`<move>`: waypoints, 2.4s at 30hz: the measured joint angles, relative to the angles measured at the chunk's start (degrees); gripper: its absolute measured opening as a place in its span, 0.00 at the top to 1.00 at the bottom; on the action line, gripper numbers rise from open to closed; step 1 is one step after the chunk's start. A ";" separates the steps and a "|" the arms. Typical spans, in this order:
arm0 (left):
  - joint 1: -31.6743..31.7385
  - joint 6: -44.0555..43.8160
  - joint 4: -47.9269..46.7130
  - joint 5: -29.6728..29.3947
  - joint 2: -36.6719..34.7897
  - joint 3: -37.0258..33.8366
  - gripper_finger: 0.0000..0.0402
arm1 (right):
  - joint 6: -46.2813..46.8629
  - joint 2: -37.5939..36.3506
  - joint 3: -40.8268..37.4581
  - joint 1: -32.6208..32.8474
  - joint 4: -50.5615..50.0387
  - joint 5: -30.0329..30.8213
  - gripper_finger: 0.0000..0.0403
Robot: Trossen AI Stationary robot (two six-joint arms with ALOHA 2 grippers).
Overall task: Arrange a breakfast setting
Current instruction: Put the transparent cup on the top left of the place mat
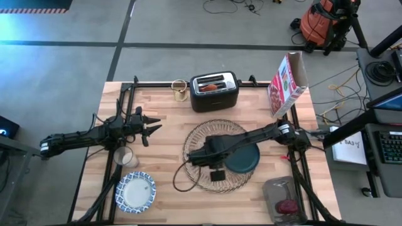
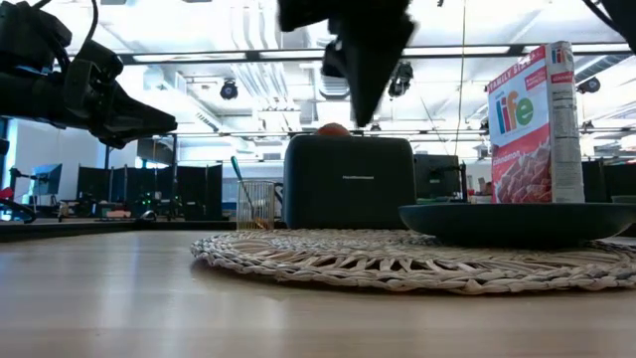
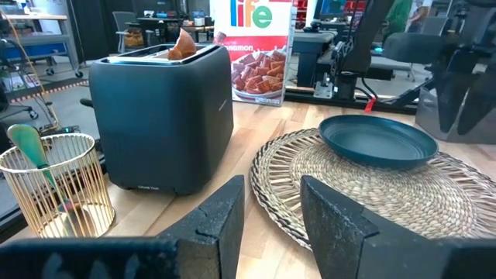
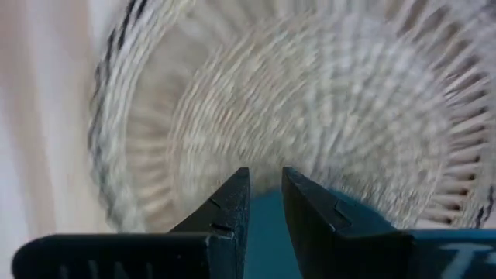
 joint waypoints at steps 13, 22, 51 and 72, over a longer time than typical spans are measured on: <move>0.00 0.00 0.02 0.00 0.01 0.00 0.72 | -0.02 -24.67 -31.95 5.65 15.73 -1.57 0.83; 0.02 0.00 0.00 0.00 0.05 0.00 0.72 | 1.73 -42.46 -51.42 7.79 31.85 -1.51 0.83; 0.13 -1.80 14.71 -8.14 0.37 -0.01 0.72 | -0.46 -55.04 -60.11 6.63 42.83 12.18 0.83; 0.06 -6.43 21.98 -10.97 7.38 5.36 0.72 | -1.65 -55.08 -58.97 4.58 42.79 12.14 0.83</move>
